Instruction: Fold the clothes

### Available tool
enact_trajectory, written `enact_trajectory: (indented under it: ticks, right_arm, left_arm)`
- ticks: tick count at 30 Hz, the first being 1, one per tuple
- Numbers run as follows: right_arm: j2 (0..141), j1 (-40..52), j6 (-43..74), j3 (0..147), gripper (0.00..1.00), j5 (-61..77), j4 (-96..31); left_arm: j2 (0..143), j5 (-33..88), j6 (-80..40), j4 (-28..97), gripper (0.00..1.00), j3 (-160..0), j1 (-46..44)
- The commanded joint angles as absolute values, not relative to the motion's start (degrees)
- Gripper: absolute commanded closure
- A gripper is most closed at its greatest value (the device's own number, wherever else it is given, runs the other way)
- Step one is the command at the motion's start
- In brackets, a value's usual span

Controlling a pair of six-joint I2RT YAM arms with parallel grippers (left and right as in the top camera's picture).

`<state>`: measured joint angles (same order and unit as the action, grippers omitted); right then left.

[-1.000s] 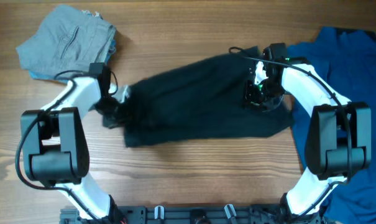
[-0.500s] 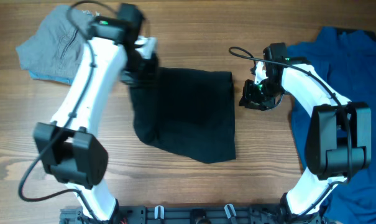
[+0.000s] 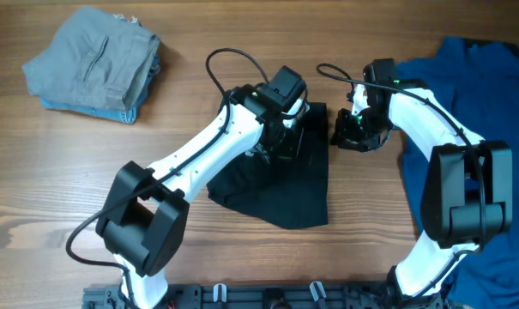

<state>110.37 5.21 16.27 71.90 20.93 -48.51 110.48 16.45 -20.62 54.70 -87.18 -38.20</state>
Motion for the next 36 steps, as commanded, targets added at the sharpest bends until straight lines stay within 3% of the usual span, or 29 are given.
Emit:
enact_trajectory:
  ticks: [1, 6, 7, 8, 9, 10, 11, 12, 13, 15, 17, 21, 24, 29, 30, 31, 32, 36]
  right_arm:
    - [110.78, 5.26, 16.25, 72.44, 0.72, 20.38, -46.63]
    - [105.84, 5.19, 11.35, 76.95, 0.69, 22.0, -49.25]
    - [103.94, 5.21, 8.14, 76.95, 0.69, 24.97, -49.1]
    - [101.95, 5.41, 4.95, 76.95, 0.68, 29.95, -49.06]
    - [100.95, 5.41, 4.29, 76.93, 0.68, 32.88, -49.12]
    - [100.01, 5.56, 4.49, 76.93, 0.69, 36.67, -49.1]
    - [99.83, 6.0, 4.49, 76.93, 0.74, 39.27, -49.08]
    - [99.88, 6.76, 4.45, 76.9, 0.77, 41.87, -49.08]
    - [99.98, 8.99, 2.74, 76.09, 0.83, 44.64, -47.79]
    - [100.22, 13.52, -0.01, 75.26, 0.83, 44.01, -46.17]
    - [103.18, 20.82, 4.12, 75.24, 0.83, 32.1, -46.94]
    - [110.87, 24.18, 26.02, 75.24, 0.88, 9.74, -60.66]
    - [112.03, 24.1, 27.53, 73.56, 0.86, 8.73, -64.49]
    - [112.12, 23.7, 27.11, 64.95, 0.81, 9.02, -53.06]
    - [112.12, 23.64, 27.57, 63.26, 0.82, 9.02, -51.03]
    - [112.12, 23.38, 27.79, 62.24, 0.85, 8.45, -50.0]
    - [112.01, 22.5, 27.83, 62.52, 0.9, 7.2, -50.57]
    - [106.06, 16.91, 26.65, 69.3, 0.93, 7.55, -58.92]
  left_arm:
    - [106.65, 18.02, -19.7, 63.88, 0.0, -94.83, -33.89]
    - [99.22, 16.97, -18.5, 65.6, 0.0, -98.28, -29.56]
    - [99.18, 13.21, -15.49, 67.64, 0.1, -98.26, -28.93]
    - [100.01, 8.19, -15.4, 70.28, 0.35, -98.26, -28.36]
    - [100.62, 6.55, -15.38, 71.53, 0.48, -98.15, -27.97]
    - [101.49, 5.87, -15.35, 72.05, 0.73, -97.03, -27.38]
    - [102.15, 5.91, -15.4, 71.59, 0.89, -95.68, -26.92]
    - [102.87, 5.91, -15.4, 70.74, 0.94, -93.76, -26.46]
    - [104.09, 6.98, -15.42, 68.88, 0.96, -90.5, -25.65]
    - [105.86, 11.35, -15.44, 65.45, 0.96, -85.23, -24.29]
    - [108.01, 18.22, -15.42, 59.86, 0.96, -77.69, -22.61]
    - [108.57, 18.87, -15.42, 57.14, 0.86, -71.18, -22.22]
    - [108.57, 13.5, -15.4, 56.9, 0.79, -68.51, -22.22]
    - [108.57, 7.44, -15.4, 53.28, 0.61, -67.55, -22.22]
    - [108.55, 7.64, -15.4, 53.36, 0.62, -67.7, -22.22]
    - [108.38, 7.62, -15.29, 55.22, 0.82, -68.69, -21.93]
    - [108.29, 7.6, -15.16, 57.63, 0.92, -70.06, -21.61]
    - [106.21, 7.57, -13.69, 63.31, 0.96, -74.61, -19.27]
